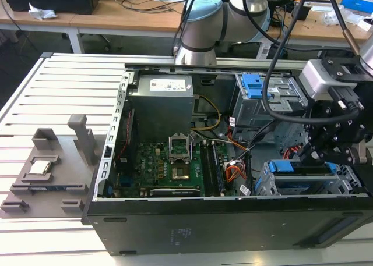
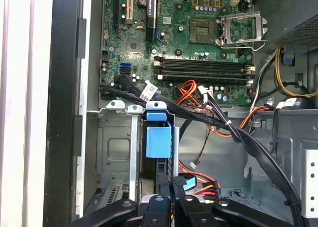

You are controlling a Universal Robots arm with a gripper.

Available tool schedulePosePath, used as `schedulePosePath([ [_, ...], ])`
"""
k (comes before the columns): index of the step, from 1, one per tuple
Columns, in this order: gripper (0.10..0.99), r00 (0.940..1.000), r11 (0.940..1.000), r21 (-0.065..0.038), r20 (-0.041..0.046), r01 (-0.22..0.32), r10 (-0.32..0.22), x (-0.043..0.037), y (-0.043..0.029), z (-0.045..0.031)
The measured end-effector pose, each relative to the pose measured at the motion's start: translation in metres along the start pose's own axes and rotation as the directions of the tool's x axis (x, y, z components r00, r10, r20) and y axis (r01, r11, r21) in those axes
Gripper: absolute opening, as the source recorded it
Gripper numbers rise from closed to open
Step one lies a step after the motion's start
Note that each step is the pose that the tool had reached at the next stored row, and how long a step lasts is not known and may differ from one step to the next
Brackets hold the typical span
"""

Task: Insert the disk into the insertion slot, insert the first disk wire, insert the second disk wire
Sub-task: 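Insert the second disk wire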

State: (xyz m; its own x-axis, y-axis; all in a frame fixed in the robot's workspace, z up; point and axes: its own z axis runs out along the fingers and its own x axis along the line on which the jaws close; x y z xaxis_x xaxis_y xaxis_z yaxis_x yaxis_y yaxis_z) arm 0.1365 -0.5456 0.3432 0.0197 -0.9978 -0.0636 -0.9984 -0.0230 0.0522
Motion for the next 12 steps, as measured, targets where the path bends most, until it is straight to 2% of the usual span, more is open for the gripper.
schedulePosePath([
  [2,0.141,1.0,1.0,0.0,-0.0001,0.0,0.0,0.0019,0.0001,-0.0001],
  [8,0.141,1.0,1.0,0.0,-0.0007,0.0,0.0,0.0033,-0.0002,0.0073],
  [12,0.141,1.0,1.0,0.0,-0.0023,0.0,0.0,0.0034,-0.0003,0.008],
])
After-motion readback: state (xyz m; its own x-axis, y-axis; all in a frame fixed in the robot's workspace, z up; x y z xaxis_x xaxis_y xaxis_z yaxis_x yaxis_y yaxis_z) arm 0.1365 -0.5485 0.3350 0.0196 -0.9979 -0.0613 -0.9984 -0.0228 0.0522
